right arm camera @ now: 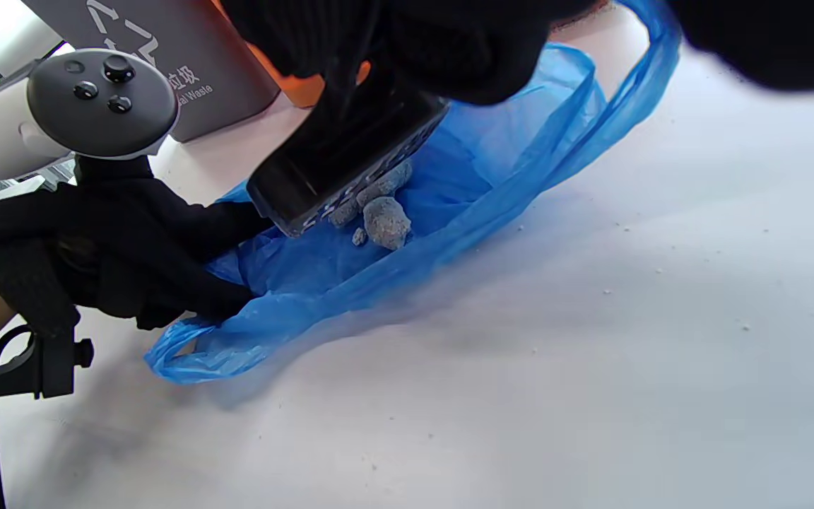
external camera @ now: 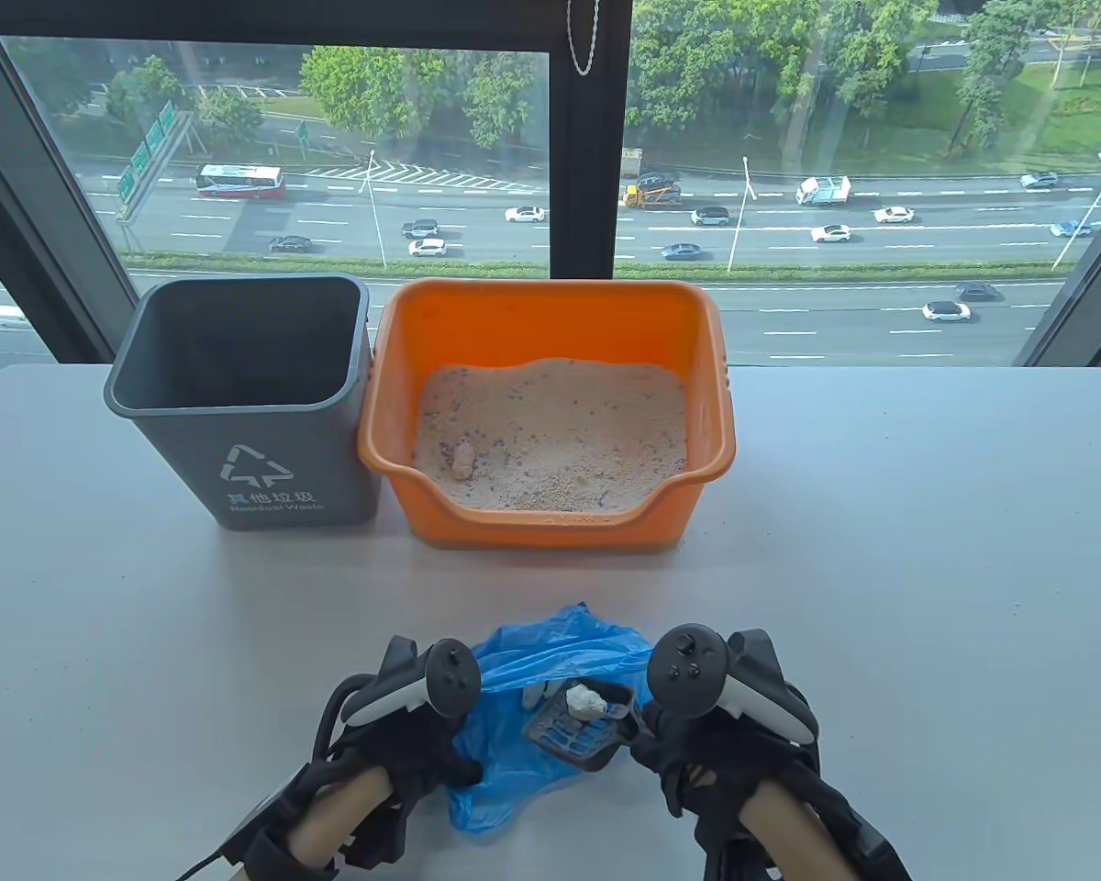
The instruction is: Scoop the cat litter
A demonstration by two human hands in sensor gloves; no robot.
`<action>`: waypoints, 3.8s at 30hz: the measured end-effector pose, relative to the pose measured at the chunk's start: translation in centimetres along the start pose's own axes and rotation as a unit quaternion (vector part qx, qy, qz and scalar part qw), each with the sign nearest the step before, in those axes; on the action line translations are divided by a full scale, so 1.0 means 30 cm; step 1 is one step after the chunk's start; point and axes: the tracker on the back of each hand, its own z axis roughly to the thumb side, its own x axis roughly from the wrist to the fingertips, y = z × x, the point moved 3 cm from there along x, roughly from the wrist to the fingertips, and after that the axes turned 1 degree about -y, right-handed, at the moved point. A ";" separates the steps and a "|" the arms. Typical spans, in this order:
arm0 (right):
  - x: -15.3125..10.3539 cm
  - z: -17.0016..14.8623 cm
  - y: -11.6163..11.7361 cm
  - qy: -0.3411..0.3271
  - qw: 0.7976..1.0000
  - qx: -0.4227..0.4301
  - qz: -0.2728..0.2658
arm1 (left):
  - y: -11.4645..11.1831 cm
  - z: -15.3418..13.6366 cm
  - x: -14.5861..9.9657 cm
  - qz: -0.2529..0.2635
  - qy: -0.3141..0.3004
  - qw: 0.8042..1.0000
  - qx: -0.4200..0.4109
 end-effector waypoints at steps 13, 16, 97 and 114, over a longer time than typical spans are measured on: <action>0.174 0.148 -0.131 0.042 0.993 -0.103 -0.028 | 0.000 0.000 0.000 0.002 -0.001 1.000 0.003; 0.151 0.130 -0.165 0.038 0.995 -0.090 -0.031 | 0.000 0.001 0.000 0.002 -0.001 1.000 0.003; 0.561 0.098 -0.365 0.093 0.920 0.220 -0.312 | -0.004 -0.004 0.002 0.003 -0.007 1.000 -0.001; 0.445 -0.010 -0.376 0.087 0.919 0.214 -0.320 | -0.004 -0.004 0.000 0.002 -0.005 1.000 -0.001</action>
